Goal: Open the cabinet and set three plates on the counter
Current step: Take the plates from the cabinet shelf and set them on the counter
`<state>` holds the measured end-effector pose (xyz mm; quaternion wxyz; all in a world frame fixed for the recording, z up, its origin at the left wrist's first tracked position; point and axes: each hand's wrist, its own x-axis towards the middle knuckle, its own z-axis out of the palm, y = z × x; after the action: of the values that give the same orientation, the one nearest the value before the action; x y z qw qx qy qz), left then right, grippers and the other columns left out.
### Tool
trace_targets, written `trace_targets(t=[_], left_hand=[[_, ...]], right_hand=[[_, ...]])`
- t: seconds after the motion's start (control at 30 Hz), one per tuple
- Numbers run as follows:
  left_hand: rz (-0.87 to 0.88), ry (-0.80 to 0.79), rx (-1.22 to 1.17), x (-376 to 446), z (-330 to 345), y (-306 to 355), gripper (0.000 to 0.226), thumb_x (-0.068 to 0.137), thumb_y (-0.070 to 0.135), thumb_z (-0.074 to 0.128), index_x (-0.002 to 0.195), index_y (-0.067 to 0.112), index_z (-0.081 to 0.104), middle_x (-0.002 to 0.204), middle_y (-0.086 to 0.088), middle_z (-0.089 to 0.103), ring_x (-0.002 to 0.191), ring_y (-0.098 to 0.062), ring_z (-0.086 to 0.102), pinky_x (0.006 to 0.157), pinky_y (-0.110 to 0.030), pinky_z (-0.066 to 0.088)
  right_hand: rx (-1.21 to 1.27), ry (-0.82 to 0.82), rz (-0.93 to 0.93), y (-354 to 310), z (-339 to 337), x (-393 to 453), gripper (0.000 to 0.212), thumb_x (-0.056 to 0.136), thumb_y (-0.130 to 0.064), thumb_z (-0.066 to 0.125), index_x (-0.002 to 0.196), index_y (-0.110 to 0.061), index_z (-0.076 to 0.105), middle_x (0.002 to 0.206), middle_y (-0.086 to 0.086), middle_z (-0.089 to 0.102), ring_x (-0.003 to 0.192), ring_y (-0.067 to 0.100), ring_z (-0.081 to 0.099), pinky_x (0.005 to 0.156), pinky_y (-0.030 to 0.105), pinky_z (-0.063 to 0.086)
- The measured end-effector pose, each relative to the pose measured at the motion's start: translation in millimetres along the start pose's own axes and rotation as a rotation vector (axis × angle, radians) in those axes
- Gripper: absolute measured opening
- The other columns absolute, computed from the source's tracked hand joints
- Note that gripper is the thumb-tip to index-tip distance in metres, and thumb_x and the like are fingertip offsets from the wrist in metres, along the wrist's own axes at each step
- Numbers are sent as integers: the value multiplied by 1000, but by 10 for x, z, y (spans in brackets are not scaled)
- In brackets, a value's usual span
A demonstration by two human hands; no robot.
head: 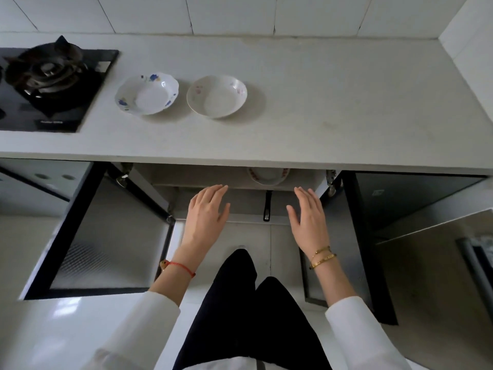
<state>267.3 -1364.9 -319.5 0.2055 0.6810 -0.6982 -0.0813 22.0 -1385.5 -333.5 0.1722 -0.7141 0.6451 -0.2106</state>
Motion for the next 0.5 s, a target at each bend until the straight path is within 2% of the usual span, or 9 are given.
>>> trace_targets(t=[0.3,0.5], left_hand=[[-31,-34,8,697,1208,-528,42,94,24,55,133,9,53,133,-9,57,122,-29,52,99,-41,43],[14,-3,49,1064,1994,-908,38,92,23,55,128,10,54,126,-10,59,106,-34,55,87,-43,45]], right_hand=[[28,7,62,714,1044,715,46,100,-26,47,141,-5,42,145,13,48,142,30,33,117,43,32],[0,68,27,1198,1733,1163,43,99,-25,49,136,-3,47,139,17,52,135,33,42,113,46,36]])
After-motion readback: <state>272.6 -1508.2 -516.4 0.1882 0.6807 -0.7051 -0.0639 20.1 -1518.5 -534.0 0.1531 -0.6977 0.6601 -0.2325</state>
